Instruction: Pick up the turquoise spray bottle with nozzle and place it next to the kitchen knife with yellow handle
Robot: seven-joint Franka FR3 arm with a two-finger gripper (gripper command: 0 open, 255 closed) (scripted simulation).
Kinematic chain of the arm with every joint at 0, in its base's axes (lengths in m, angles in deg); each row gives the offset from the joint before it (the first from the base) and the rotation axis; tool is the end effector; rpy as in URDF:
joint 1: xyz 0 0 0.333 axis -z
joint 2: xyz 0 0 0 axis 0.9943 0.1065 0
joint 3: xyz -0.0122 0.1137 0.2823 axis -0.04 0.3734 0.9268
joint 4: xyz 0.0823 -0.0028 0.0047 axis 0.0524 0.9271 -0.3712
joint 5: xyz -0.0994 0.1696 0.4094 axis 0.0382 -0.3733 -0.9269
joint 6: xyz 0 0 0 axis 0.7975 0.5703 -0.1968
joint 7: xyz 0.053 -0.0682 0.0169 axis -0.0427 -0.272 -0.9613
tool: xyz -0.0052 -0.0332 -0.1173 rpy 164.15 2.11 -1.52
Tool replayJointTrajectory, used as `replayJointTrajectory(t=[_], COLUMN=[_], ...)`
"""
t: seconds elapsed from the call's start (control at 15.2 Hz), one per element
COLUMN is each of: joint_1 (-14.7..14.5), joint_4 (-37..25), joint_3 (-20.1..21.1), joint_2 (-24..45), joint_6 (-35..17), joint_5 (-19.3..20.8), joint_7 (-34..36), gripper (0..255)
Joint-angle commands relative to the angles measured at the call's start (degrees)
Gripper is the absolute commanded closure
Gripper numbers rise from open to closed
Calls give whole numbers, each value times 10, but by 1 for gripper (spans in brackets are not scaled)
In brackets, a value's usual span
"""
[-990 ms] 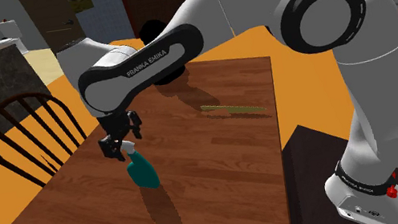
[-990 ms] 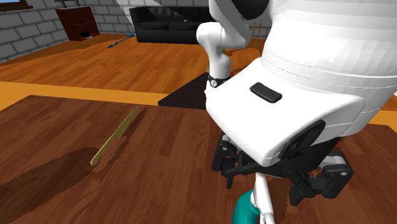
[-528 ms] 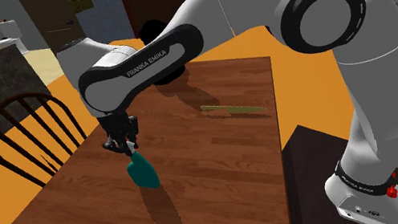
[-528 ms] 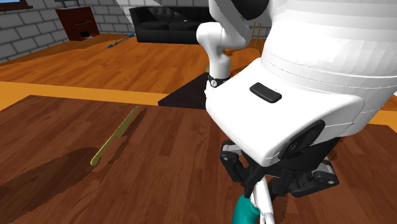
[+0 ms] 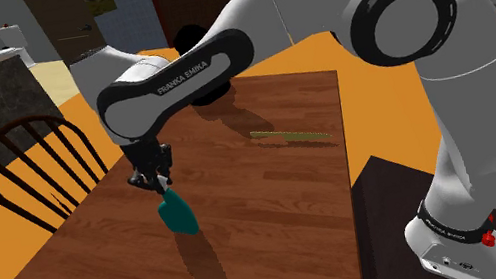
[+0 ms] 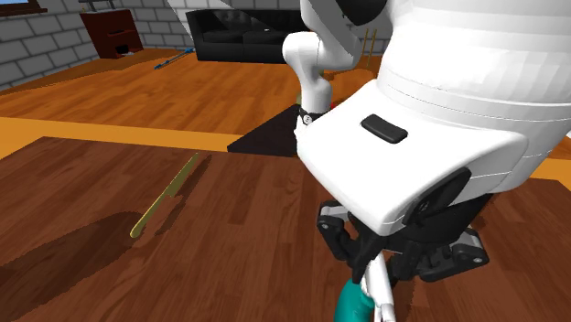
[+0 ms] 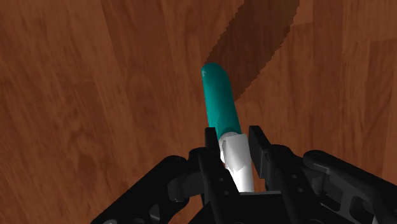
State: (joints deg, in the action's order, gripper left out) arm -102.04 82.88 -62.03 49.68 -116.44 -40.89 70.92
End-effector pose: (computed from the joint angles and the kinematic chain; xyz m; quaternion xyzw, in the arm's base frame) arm 0.6192 0.4147 0.3756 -0.9855 -0.1695 0.0032 0.0008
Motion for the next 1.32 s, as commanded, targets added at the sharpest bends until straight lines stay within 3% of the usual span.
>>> replayJointTrajectory(t=[0.0,1.25], joint_1=[0,-15], joint_4=[-10,-164], joint_3=[0,4], joint_2=[-2,3], joint_6=[11,160], joint_5=[-1,-2], joint_7=[-1,-7], gripper=[255,255])
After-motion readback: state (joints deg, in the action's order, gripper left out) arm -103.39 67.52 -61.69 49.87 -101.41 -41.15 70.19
